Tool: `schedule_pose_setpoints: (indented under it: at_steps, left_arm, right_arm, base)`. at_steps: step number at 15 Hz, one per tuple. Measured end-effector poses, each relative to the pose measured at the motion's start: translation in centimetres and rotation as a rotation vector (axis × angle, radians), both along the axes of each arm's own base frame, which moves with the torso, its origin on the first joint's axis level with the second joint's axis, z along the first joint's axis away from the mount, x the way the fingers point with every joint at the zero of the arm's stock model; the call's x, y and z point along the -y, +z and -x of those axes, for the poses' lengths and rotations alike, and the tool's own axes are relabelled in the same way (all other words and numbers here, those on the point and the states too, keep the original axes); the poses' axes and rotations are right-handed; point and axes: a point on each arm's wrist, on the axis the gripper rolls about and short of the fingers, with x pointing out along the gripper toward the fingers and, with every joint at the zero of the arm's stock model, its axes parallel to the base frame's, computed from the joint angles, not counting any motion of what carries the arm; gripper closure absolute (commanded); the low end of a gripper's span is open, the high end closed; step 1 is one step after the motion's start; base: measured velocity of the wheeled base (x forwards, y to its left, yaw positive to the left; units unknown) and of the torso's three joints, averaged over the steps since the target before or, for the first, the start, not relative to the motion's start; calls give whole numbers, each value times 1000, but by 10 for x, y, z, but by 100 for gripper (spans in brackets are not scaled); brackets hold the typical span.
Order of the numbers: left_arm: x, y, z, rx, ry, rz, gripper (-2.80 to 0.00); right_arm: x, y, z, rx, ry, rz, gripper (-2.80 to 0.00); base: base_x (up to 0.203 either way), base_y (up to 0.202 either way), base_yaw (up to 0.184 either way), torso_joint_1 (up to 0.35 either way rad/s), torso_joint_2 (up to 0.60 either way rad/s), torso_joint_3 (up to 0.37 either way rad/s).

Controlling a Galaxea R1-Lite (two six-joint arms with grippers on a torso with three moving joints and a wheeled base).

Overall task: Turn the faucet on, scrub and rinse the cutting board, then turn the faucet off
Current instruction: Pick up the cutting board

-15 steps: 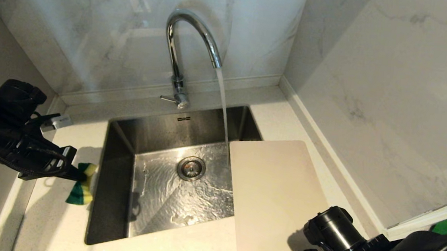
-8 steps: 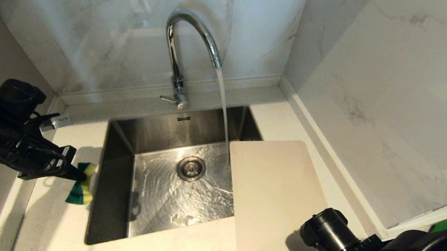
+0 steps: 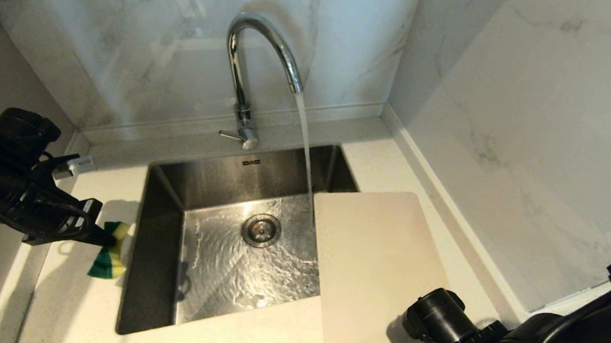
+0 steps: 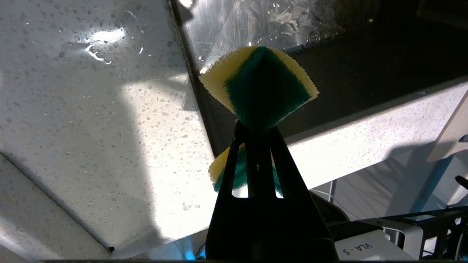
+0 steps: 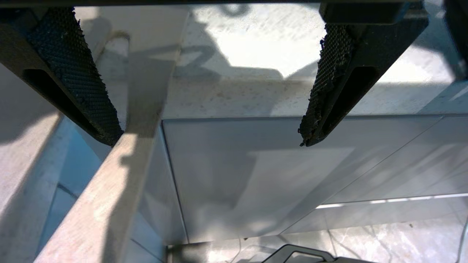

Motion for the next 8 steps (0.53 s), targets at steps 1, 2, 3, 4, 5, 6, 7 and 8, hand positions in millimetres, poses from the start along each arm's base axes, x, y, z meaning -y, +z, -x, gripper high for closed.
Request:
schedule_pose_setpoints:
  at_steps: [1, 2, 3, 4, 5, 6, 7, 8]
  left_arm:
    - [0, 0, 0, 0, 1, -1, 0]
    - [0, 0, 0, 0, 1, -1, 0]
    - [-1, -1, -1, -1, 2, -1, 0]
    - [-1, -1, -1, -2, 2, 0, 0]
    - [-1, -1, -1, -3, 2, -1, 0]
    - [-1, -2, -1, -3, 2, -1, 0]
    - [-1, -2, -1, -4, 2, -1, 0]
    - [-1, -2, -1, -4, 2, -1, 0]
  right_arm:
    - [-2, -2, -3, 10, 0, -5, -280]
    - [-3, -4, -6, 15, 1, -8, -280]
    - [-4, -7, -7, 13, 2, -6, -280]
    - [-4, -9, -7, 4, 3, 0, -280]
    - [-4, -12, -7, -6, 3, 6, -280]
    - [-4, -13, -7, -11, 2, 12, -280]
    - [-4, -15, -7, -15, 2, 21, -280]
    - [-4, -17, -6, -21, 4, 27, -280]
  base:
    - [0, 0, 0, 0, 0, 0]
    - [0, 0, 0, 0, 0, 0]
    - [0, 0, 0, 0, 0, 0]
    - [0, 0, 0, 0, 0, 0]
    - [0, 0, 0, 0, 0, 0]
    - [0, 0, 0, 0, 0, 0]
    - [0, 0, 0, 0, 0, 0]
    - [0, 0, 0, 0, 0, 0]
